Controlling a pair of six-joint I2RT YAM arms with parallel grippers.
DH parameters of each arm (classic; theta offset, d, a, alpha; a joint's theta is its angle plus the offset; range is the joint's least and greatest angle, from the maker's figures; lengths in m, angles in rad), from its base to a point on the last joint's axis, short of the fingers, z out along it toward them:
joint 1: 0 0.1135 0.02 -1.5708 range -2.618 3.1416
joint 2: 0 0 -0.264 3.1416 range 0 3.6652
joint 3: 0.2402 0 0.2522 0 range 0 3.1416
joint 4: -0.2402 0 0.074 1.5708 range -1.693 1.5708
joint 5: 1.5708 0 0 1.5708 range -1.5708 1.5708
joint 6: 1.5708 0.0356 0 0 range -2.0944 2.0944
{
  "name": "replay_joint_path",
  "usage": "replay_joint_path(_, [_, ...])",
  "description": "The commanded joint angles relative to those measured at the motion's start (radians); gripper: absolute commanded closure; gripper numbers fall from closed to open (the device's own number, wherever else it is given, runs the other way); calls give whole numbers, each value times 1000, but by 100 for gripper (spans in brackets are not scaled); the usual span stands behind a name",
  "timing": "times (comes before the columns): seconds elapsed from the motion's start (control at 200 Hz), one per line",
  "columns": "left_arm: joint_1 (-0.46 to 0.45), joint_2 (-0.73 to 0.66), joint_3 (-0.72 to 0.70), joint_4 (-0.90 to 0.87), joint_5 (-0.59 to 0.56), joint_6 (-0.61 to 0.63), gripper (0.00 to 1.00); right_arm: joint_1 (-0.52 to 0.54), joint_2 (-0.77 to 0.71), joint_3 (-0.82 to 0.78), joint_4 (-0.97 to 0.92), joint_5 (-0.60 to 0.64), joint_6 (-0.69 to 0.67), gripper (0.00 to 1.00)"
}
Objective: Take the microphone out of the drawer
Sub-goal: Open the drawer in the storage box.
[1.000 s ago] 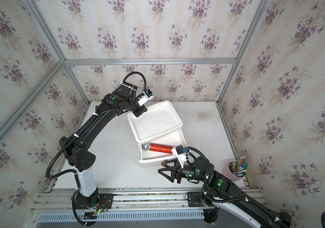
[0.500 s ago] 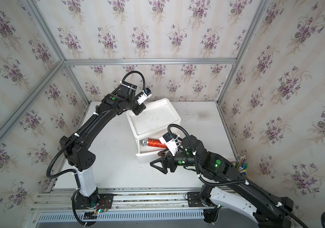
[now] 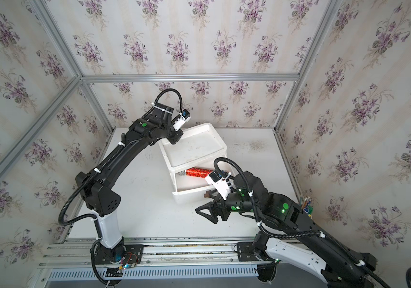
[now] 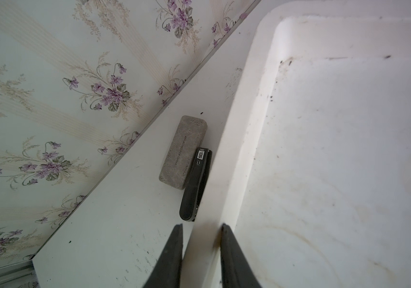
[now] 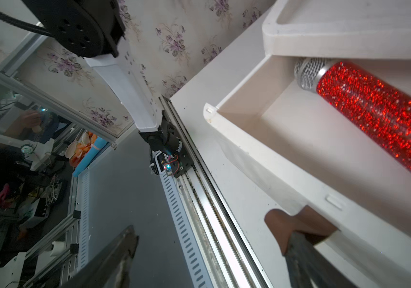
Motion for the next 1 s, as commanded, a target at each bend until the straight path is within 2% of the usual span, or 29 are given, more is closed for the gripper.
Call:
replay_joint_path(0.0, [4, 26, -16, -219, -79, -65, 91, 3, 1, -17, -59, 149, 78, 12])
replay_joint_path(0.155, [2, 23, -21, -219, -81, -65, 90, 3, -17, -11, -98, 201, 74, 9])
replay_joint_path(0.26, [2, 17, -24, -220, -81, -65, 90, 2, 12, -13, -199, 225, 70, 8])
replay_joint_path(0.355, [2, 17, -27, -219, -81, -65, 90, 3, -8, -70, -216, 307, 124, 8])
replay_joint_path(0.435, [2, 17, -24, -218, -80, -67, 90, 3, -91, -125, -158, 413, 208, 7])
replay_joint_path(0.49, [-1, 15, -27, -218, -69, -65, 90, 3, -190, -183, -43, 372, 211, 6])
replay_joint_path(0.5, [-3, 14, -27, -218, -66, -64, 90, 3, -204, -192, -25, 362, 210, 2])
replay_joint_path(0.515, [-5, 13, -28, -218, -60, -62, 90, 3, -228, -205, 2, 354, 212, 0])
replay_joint_path(0.614, [-22, 3, -31, -217, -34, -57, 87, 2, -330, -259, 114, 367, 254, 0])
replay_joint_path(0.699, [-42, -12, -39, -215, -27, -56, 85, 3, -333, -315, 207, 352, 295, 0])
replay_joint_path(0.829, [-55, -31, -41, -214, -23, -57, 80, 3, -251, -363, 311, 338, 342, 0])
replay_joint_path(0.994, [-55, -67, -29, -215, -3, -67, 72, 3, -254, -341, 388, 309, 280, 0])
